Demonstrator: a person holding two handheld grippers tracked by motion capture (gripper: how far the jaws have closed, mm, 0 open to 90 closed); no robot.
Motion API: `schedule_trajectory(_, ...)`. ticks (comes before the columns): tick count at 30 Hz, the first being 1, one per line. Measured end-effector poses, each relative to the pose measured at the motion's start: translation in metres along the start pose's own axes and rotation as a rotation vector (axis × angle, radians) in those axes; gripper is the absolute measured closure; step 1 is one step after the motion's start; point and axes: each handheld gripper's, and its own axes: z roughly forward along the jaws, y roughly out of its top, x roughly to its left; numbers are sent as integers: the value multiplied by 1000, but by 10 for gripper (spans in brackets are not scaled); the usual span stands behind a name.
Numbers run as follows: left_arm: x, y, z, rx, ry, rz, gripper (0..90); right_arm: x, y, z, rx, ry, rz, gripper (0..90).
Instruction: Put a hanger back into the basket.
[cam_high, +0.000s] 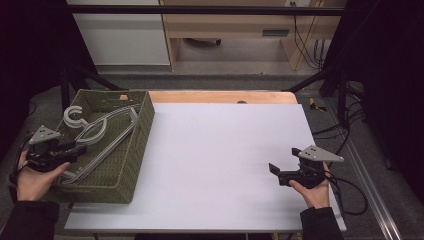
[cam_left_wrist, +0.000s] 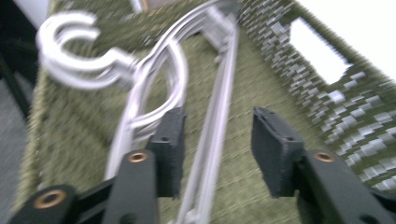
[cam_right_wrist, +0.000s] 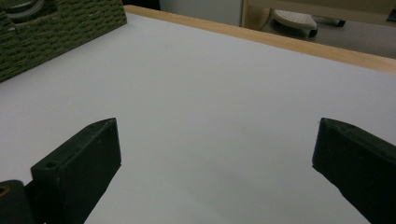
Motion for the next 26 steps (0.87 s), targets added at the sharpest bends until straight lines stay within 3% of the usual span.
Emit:
schedule_trajectory(7, -39, 6, -4, -156, -105, 13, 366, 0, 1, -2, -16, 0, 8, 14)
schedule_trajectory(15, -85, 5, 4, -269, -233, 18, 229, 0, 1, -5, -33, 5, 9, 12)
schedule_trajectory(20, -108, 1, 14, -269, -252, 33, 172, -1, 1, -8, -44, 4, 6, 10)
schedule_trajectory(26, -120, -5, 21, -282, -274, 34, 124, -1, 2, -11, -69, 10, 12, 7)
